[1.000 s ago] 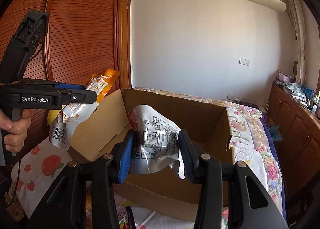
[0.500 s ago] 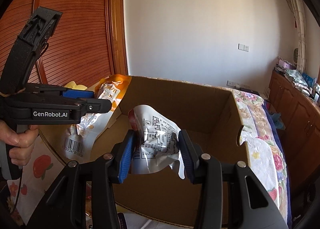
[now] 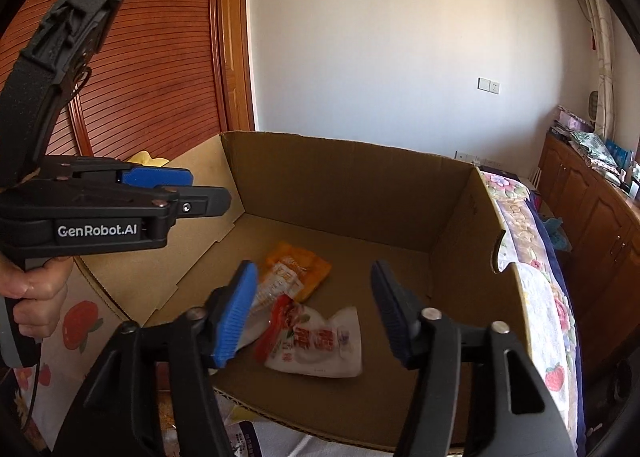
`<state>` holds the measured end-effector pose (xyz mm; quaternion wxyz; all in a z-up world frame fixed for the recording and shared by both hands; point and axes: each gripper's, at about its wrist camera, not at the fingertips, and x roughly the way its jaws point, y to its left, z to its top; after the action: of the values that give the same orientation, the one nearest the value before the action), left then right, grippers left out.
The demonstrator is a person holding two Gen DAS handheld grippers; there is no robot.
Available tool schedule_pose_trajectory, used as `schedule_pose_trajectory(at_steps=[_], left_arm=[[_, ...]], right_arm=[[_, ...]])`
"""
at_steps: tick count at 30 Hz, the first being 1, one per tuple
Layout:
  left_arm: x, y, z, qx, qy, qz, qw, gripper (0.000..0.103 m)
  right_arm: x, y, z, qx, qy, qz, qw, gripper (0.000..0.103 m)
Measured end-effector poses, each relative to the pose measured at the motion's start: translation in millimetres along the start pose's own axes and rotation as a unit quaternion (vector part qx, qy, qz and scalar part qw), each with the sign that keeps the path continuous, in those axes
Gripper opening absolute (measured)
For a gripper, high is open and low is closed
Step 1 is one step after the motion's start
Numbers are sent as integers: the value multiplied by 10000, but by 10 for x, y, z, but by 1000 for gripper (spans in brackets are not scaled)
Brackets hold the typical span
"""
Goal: Organize snacks
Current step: 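Carry both packs over the cardboard box and open both tools to drop them, then grasp the pink-wrapped bread with the left tool while the right tool grasps the grain bar pack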
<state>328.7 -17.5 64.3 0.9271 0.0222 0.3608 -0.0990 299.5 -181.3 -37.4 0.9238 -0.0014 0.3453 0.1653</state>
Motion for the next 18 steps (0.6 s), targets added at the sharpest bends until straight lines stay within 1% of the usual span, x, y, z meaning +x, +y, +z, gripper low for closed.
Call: schedule_pose_trajectory(at_steps=[5,8,12,18], left_arm=[[-139,59,-70,-39,-123,-122,9998,51],[-281,63,-129,33,-253,-126,9996,51],[-456,96,-223,39,-320,-246,9992,51],[-698,122,-409,151,-470,-321,9983,51]], right_arm=[[-111,25,-6,-17,-39,-5,10000,62],[-266,-13,-9,101,-144,62,9998,62],[-477,33,-22,128,-230,67,9996,62],[-791,75,-170,171,-297,128,9993,62]])
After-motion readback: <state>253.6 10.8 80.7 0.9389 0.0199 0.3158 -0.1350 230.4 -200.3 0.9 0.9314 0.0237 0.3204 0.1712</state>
